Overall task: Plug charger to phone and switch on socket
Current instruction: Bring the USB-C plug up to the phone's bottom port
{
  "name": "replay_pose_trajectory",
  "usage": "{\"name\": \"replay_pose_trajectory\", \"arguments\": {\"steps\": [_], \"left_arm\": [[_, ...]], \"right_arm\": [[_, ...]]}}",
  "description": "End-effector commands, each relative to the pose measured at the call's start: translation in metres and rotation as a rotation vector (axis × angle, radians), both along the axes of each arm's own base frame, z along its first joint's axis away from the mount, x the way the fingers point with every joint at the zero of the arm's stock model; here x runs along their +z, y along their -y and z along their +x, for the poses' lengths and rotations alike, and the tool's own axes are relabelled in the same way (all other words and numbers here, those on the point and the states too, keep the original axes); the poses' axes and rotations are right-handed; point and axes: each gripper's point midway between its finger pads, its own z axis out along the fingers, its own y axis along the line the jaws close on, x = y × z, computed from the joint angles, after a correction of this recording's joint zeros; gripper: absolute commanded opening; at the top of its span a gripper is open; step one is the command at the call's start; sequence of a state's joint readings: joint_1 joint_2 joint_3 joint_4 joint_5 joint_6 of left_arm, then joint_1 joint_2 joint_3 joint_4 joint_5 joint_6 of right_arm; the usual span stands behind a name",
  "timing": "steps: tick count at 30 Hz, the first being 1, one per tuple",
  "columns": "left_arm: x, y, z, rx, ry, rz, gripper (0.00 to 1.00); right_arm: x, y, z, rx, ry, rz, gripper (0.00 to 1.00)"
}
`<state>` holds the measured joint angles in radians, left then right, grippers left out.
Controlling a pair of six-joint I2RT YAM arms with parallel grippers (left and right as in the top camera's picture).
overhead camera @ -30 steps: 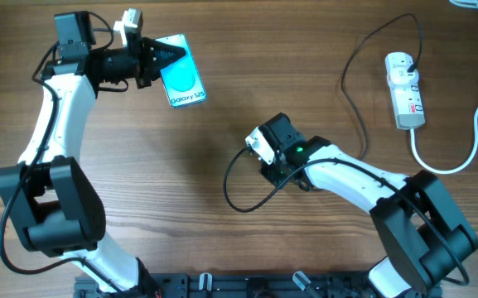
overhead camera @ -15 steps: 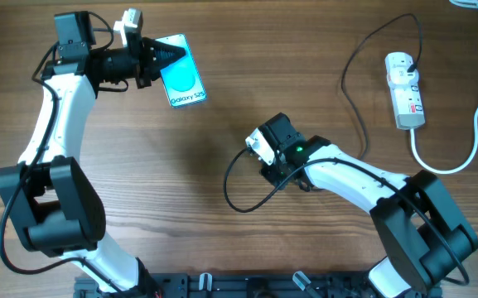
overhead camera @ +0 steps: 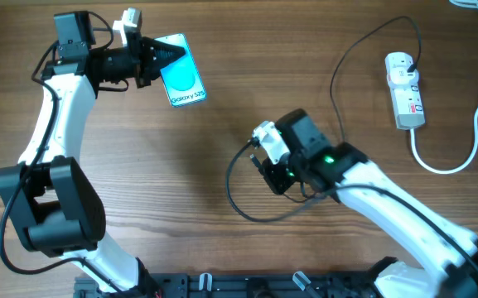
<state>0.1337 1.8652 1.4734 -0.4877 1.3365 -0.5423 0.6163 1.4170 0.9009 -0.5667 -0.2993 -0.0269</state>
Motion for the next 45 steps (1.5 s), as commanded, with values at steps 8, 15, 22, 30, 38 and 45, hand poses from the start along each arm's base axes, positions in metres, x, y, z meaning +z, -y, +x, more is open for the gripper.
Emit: {"name": "replay_pose_trajectory", "arguments": {"steps": [8,15,22,30,38,45], "left_arm": [[0.02,0.048,-0.012,-0.115,0.098,0.001,0.04],[0.027,0.095,0.0,-0.088,0.072,0.025,0.04],[0.025,0.111,0.004,-0.064,0.101,0.063,0.04],[0.025,0.113,-0.006,-0.135,0.198,0.068,0.04],[0.031,0.116,-0.016,-0.2,0.238,0.033,0.04],[0.032,0.117,-0.017,-0.203,0.235,0.03,0.04]], "right_arm": [[0.094,-0.002,-0.03,-0.12,-0.025,0.264,0.04],[0.118,-0.008,-0.003,-0.256,-0.024,0.293,0.04],[0.107,-0.02,0.031,-0.306,-0.03,0.236,0.04],[0.115,-0.026,0.045,-0.284,0.033,0.24,0.04],[0.123,-0.031,0.051,-0.275,0.068,0.275,0.04],[0.113,-0.036,0.058,-0.276,0.06,0.268,0.04]]}}
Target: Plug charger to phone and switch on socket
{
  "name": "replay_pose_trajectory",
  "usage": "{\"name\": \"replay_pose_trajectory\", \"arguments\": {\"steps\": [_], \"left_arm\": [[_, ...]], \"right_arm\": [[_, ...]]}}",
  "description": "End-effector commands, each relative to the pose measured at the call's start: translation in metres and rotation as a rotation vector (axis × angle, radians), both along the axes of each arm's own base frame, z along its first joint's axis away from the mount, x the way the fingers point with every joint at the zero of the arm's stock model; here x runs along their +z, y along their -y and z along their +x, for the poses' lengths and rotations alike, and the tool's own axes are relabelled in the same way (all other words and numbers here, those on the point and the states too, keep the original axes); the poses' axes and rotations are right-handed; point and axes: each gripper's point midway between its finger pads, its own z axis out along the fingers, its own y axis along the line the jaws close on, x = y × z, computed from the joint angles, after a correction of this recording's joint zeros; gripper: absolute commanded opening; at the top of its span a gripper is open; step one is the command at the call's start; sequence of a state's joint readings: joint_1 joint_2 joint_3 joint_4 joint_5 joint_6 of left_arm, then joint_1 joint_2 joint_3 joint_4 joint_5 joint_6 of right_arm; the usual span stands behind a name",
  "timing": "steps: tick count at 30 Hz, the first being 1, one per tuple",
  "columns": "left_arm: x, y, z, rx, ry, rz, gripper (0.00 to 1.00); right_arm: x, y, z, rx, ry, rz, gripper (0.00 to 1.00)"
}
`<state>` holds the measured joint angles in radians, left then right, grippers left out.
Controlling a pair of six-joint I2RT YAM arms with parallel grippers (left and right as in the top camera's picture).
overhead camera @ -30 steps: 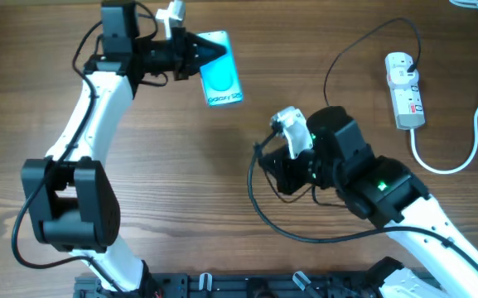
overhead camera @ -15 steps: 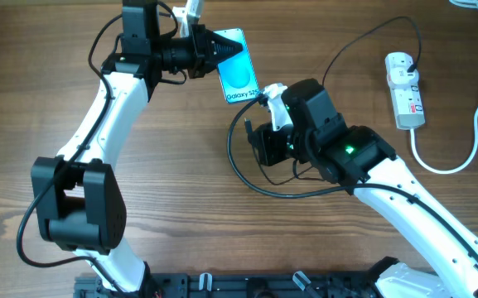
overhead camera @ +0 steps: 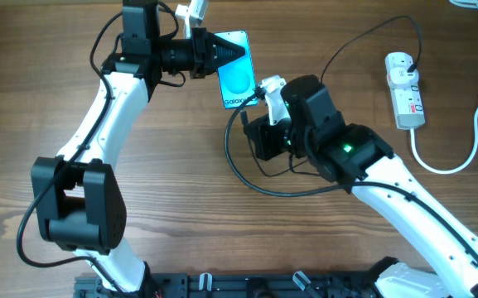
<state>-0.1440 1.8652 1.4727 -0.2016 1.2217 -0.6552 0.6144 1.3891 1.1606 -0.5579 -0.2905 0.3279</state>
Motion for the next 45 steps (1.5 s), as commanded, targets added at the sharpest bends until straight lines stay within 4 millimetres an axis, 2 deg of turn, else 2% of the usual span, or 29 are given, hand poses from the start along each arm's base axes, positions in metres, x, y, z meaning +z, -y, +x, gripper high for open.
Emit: {"name": "replay_pose_trajectory", "arguments": {"steps": [1,7,13,17,29,34,45], "left_arm": [[0.018,0.001,-0.008,-0.036,0.054,-0.024,0.04],[0.018,0.001,-0.008,-0.035,0.059,-0.022,0.04],[0.013,-0.001,0.001,0.014,0.063,0.01,0.04],[0.011,-0.002,0.004,0.031,0.064,0.021,0.04],[0.007,-0.002,0.001,0.029,0.027,0.027,0.04],[0.007,-0.002,0.001,0.029,0.027,0.026,0.04],[0.011,-0.002,0.001,0.02,0.047,0.017,0.04]], "right_arm": [[0.001,-0.004,0.009,0.002,0.019,-0.003,0.04],[0.003,-0.007,0.005,0.021,0.007,0.018,0.04],[-0.001,-0.006,-0.001,0.029,-0.027,0.011,0.04],[0.007,-0.005,-0.002,0.029,-0.006,0.024,0.04],[0.012,-0.003,0.001,0.016,0.022,0.021,0.04],[0.022,-0.001,-0.001,0.018,0.044,0.038,0.04],[0.021,0.002,-0.001,0.008,0.036,0.032,0.04]]}}
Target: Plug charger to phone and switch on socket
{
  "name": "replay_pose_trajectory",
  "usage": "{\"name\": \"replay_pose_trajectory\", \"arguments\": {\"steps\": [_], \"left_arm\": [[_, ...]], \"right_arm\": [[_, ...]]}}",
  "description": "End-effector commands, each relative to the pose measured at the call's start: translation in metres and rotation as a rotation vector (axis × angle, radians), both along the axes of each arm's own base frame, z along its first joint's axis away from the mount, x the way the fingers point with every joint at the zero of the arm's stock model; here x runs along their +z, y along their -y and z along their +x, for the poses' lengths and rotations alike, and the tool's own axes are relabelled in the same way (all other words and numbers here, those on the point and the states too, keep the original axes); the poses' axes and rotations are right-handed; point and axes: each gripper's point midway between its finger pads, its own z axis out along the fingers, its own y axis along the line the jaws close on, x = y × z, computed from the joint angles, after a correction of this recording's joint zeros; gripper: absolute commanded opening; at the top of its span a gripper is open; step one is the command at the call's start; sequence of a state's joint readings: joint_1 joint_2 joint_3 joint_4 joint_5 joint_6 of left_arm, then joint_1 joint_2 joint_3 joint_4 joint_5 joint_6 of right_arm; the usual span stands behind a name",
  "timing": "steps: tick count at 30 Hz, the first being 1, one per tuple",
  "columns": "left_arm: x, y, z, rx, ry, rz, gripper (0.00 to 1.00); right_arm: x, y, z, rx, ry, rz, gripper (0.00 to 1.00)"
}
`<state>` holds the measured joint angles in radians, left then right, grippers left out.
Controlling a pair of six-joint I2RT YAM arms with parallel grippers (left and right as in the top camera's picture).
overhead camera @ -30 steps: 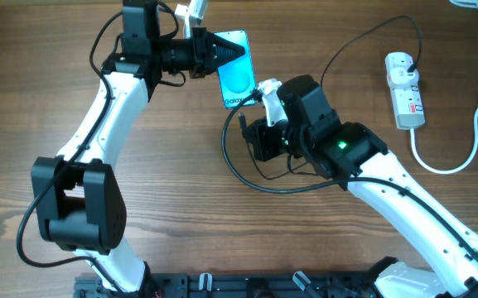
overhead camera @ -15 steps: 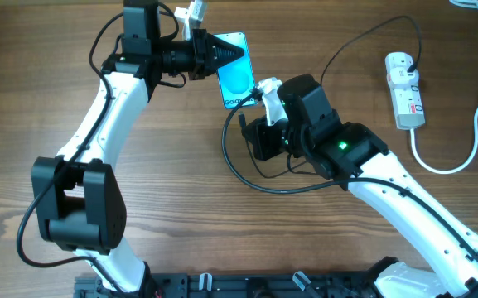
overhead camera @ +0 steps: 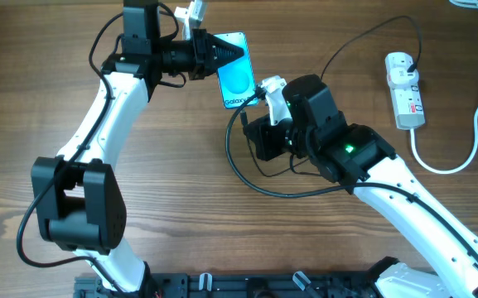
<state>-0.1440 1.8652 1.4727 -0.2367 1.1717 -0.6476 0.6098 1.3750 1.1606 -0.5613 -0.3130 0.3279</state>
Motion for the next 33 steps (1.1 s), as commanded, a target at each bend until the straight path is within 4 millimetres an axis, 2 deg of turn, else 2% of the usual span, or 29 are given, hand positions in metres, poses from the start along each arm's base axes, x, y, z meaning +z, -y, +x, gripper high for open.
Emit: {"name": "replay_pose_trajectory", "arguments": {"steps": [1,12,16,20,33], "left_arm": [[0.021,0.001,-0.004,-0.029,0.08,-0.024,0.04],[0.028,0.004,-0.013,-0.082,0.081,-0.061,0.04],[0.028,0.004,-0.013,-0.082,0.08,-0.061,0.04],[0.027,0.004,-0.013,-0.082,0.082,-0.061,0.04],[0.028,0.004,-0.013,-0.087,0.108,-0.057,0.04]], "right_arm": [[0.014,0.002,0.002,-0.003,0.032,0.009,0.04],[0.015,0.004,0.006,-0.02,0.048,0.001,0.04],[0.006,0.001,0.009,-0.02,0.027,-0.005,0.04],[0.012,-0.005,0.01,-0.003,0.04,0.027,0.04],[0.003,0.0,0.003,-0.03,-0.027,0.015,0.04]]}}
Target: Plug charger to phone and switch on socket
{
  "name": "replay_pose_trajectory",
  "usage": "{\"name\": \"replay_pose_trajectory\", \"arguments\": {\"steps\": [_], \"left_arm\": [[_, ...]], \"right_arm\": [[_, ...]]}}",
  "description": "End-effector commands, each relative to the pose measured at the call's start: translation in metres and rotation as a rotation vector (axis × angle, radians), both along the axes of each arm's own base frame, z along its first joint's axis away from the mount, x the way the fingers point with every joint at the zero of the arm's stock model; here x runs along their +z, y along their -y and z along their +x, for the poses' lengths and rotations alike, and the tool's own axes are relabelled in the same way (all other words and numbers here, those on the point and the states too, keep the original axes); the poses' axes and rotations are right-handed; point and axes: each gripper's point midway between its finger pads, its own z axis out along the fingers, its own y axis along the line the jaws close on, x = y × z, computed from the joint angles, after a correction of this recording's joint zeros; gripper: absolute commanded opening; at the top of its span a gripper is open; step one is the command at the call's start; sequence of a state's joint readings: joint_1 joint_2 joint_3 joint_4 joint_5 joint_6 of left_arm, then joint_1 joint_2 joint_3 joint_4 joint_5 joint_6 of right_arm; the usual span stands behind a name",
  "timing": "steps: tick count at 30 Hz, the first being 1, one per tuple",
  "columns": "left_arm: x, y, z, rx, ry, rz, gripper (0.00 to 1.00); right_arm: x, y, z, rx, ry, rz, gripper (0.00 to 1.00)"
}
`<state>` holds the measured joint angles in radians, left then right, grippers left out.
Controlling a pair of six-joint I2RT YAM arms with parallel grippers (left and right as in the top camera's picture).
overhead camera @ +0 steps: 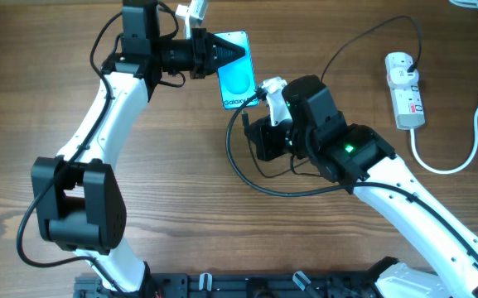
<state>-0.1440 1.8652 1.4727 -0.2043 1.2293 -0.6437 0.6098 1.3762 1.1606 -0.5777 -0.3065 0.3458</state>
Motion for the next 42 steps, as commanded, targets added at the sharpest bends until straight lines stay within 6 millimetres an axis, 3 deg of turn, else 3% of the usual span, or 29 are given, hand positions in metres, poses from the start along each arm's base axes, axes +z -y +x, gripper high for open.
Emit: {"name": "replay_pose_trajectory", "arguments": {"steps": [1,17,24,42], "left_arm": [[0.019,0.001,-0.008,-0.038,0.077,-0.021,0.04],[0.02,0.006,-0.012,-0.067,0.1,-0.027,0.04],[0.016,0.005,-0.006,-0.033,0.127,0.002,0.04],[0.016,0.005,-0.006,-0.034,0.127,0.002,0.04]], "right_arm": [[0.007,-0.002,0.005,-0.014,-0.004,0.022,0.04],[-0.001,-0.012,0.005,0.001,-0.052,0.053,0.04],[-0.008,-0.007,-0.004,0.002,-0.096,0.026,0.04],[0.011,-0.007,0.0,-0.003,-0.03,0.061,0.04]]}}
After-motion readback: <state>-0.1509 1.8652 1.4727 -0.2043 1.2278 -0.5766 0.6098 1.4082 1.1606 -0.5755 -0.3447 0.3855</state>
